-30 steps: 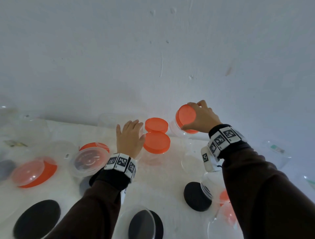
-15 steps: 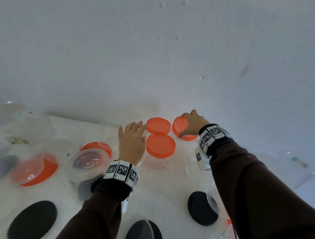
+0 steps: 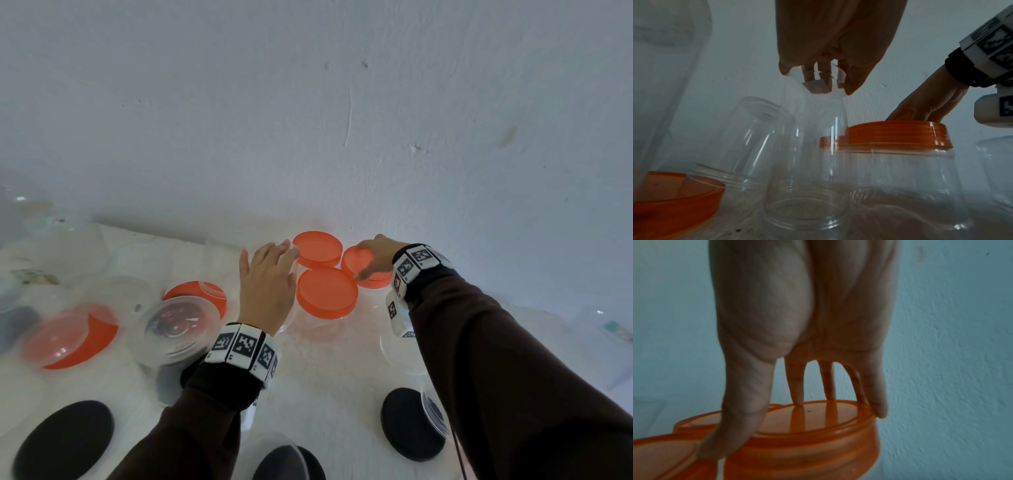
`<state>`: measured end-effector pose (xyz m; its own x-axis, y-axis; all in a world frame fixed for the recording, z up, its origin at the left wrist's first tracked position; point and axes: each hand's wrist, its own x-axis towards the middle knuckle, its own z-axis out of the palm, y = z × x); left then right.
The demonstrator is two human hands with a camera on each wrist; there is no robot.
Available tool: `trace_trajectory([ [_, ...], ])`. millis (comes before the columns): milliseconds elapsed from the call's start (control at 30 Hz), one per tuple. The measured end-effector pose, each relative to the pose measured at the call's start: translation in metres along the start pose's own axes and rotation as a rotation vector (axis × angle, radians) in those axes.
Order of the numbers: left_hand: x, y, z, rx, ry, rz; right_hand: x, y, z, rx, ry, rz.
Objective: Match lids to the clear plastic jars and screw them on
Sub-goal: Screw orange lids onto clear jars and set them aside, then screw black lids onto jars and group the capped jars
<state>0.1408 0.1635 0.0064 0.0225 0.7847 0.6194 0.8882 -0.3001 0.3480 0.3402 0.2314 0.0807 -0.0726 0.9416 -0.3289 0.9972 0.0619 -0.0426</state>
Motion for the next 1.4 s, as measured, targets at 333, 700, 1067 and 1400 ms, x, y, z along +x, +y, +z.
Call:
trace_trajectory([
  [333, 0.000, 0.001, -0.001, 0.004, -0.013, -0.003, 0.003, 0.000, 0.001, -0.044, -0.016, -0.017],
  [700, 0.001, 0.004, -0.009, 0.024, -0.074, 0.004, -0.060, 0.008, -0.058, 0.125, 0.231, -0.179],
  [1067, 0.000, 0.010, -0.022, 0.038, -0.189, -0.012, -0.216, 0.020, -0.020, 0.138, 0.098, -0.195],
  [1400, 0.001, 0.011, -0.025, -0.053, -0.181, 0.046, -0.278, 0.048, 0.097, 0.058, -0.106, -0.173],
])
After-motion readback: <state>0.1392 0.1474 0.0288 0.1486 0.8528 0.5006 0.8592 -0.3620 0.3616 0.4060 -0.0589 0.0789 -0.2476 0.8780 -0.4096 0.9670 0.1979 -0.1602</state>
